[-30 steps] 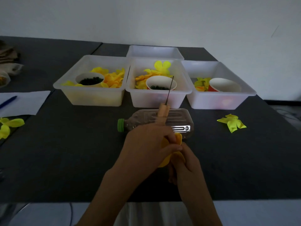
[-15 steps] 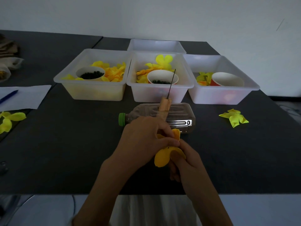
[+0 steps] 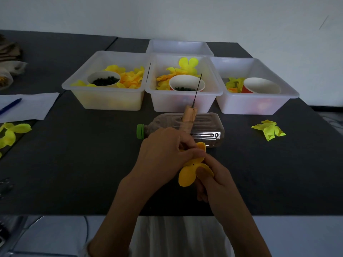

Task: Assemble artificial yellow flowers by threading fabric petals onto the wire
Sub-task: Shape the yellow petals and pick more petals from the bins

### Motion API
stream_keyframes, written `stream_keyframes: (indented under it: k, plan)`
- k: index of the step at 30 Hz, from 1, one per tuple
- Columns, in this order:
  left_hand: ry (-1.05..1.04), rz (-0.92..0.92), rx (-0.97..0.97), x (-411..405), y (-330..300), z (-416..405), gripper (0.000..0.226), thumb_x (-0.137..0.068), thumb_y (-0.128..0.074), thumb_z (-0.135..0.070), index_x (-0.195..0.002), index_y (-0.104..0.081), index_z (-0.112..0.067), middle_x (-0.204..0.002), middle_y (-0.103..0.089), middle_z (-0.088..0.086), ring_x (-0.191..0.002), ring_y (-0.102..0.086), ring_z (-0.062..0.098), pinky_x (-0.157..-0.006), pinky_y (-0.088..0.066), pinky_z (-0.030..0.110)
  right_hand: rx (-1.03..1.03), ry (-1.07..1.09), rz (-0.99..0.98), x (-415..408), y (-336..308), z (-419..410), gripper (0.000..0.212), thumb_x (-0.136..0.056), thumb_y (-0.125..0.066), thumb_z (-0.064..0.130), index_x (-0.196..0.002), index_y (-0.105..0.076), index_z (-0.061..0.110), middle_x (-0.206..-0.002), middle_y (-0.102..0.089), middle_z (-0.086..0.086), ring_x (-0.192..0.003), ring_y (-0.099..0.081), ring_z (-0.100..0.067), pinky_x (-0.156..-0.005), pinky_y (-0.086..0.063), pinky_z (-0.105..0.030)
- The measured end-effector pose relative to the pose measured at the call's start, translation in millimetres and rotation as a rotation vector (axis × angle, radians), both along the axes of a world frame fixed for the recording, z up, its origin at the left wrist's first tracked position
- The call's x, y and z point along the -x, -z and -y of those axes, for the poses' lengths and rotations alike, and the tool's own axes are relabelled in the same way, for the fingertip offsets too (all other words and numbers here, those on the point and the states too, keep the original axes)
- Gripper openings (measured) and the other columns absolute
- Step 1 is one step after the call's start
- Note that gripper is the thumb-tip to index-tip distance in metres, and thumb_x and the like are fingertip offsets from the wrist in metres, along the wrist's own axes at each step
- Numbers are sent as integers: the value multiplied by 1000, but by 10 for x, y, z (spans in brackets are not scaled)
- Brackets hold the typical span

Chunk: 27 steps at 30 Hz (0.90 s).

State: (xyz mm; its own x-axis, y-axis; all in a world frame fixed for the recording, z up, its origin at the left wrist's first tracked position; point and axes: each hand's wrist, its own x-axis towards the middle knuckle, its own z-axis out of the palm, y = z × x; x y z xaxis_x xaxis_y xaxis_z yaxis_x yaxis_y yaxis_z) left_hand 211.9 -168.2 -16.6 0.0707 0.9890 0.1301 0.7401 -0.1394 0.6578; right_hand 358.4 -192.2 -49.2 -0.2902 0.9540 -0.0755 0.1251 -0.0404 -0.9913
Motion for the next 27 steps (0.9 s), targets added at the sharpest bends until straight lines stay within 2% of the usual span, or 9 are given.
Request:
stream_keyframes:
  k: [5,8,10,13,15,20,22,24,27]
  plan:
    - [18,8,30,-13,-23,17,9,-85,-65,-48,-83,-68,-40,-79,-60,-24,-80,-57,-2,-78,-50,26,-5,-7,-17,-24,4,2,24,-101,-40,15,-99,-63,21,-53,-54,8,-45,-45,-1,-46,-41,-17]
    - [6,115,22,-9,-15,46,8,-88,-69,-35,-94,-73,-31,-92,-67,-18,-89,-60,0,-89,-52,33,-43,85,-37,-58,-1,-24,15,-97,-48,18,-92,-62,18,-58,-59,4,-48,-51,-6,-49,-46,-16]
    - [-27,164,30,-13,7,80,13,-89,-68,-28,-101,-73,-26,-105,-68,-12,-97,-60,2,-95,-50,32,-76,158,-61,-91,-1,-48,8,-88,-57,25,-94,-61,21,-74,-68,8,-62,-63,-7,-56,-52,-16]
    - [-126,175,-7,-79,89,154,22,-90,-67,-28,-112,-68,-27,-115,-64,-13,-98,-57,-2,-92,-45,15,-15,162,-137,-80,9,-51,37,-71,-61,39,-106,-58,27,-94,-70,17,-88,-67,-2,-65,-53,-14]
    - [-223,203,-67,-151,133,204,23,-90,-68,-28,-113,-67,-27,-110,-58,-17,-93,-54,-5,-85,-42,6,60,124,-174,-26,18,-23,49,-68,-62,43,-114,-56,28,-100,-71,14,-92,-68,-4,-67,-54,-15]
    - [-295,157,-96,-275,228,299,17,-89,-68,-31,-102,-58,-33,-118,-54,-13,-101,-49,-3,-82,-35,4,-24,202,24,82,64,13,25,-92,-54,27,-117,-56,25,-104,-66,8,-95,-63,-5,-78,-50,-19]
    - [-302,84,-143,-296,265,325,20,-86,-71,-30,-104,-61,-30,-128,-49,-9,-108,-44,-2,-84,-31,4,-85,260,92,106,89,5,17,-98,-48,18,-105,-58,31,-95,-64,8,-85,-61,0,-72,-46,-16]
    - [-281,37,-244,-312,295,337,25,-82,-77,-22,-104,-67,-23,-133,-49,0,-118,-43,6,-95,-30,12,-84,294,133,130,113,-4,22,-98,-46,15,-94,-55,35,-89,-63,7,-78,-61,-1,-68,-44,-15]
    - [-273,57,-388,-335,340,343,26,-77,-82,-17,-100,-70,-15,-127,-56,11,-117,-54,26,-96,-48,42,-134,268,143,128,123,-1,22,-97,-46,12,-110,-54,29,-88,-64,6,-89,-65,-8,-77,-52,-22]
